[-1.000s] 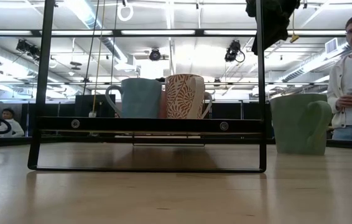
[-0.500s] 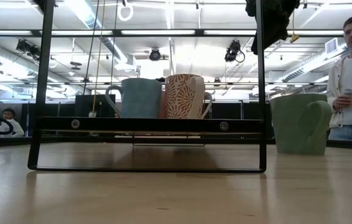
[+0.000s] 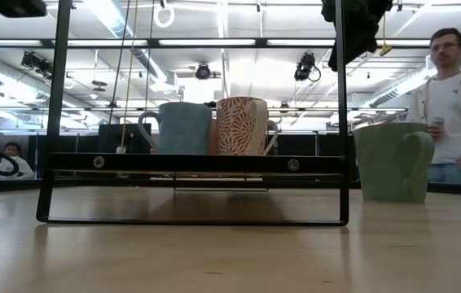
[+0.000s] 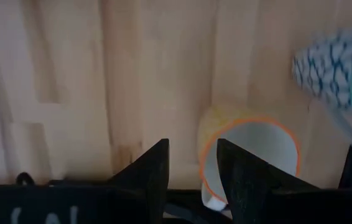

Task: Place coffee mugs
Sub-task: Put the yellow patterned mug on the shelf

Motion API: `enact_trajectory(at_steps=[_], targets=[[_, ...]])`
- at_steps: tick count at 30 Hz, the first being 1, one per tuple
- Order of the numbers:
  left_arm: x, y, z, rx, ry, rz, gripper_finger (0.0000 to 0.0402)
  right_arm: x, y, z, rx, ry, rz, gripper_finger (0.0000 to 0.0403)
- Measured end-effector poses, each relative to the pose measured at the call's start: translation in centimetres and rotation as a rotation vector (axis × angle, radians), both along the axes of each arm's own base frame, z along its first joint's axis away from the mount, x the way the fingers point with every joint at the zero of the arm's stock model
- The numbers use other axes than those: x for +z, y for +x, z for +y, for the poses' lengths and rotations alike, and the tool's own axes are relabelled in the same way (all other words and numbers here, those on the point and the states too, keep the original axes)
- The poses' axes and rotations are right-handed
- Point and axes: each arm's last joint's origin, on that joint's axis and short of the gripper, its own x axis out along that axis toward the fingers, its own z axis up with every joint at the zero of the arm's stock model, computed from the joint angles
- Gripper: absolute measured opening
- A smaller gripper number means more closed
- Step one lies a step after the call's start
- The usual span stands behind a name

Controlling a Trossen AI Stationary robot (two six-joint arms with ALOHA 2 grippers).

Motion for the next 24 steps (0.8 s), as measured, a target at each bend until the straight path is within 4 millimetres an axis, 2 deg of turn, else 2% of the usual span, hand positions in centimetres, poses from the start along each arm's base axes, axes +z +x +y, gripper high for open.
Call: enact_trajectory(at_steps=[12,24], targets=[[-2.9,-1.5,-1.6,-0.112,0.025,0.032,0.0141,0.4,0.5,-0.2,-0.023,-0.004,-0.073,0.0135],[-4.8,-1.4,-1.9,-0.334,0.033,-0.004,0.0141,0.6,0.7,-0.2,-0.021,-0.013,-0.099,0.0135]])
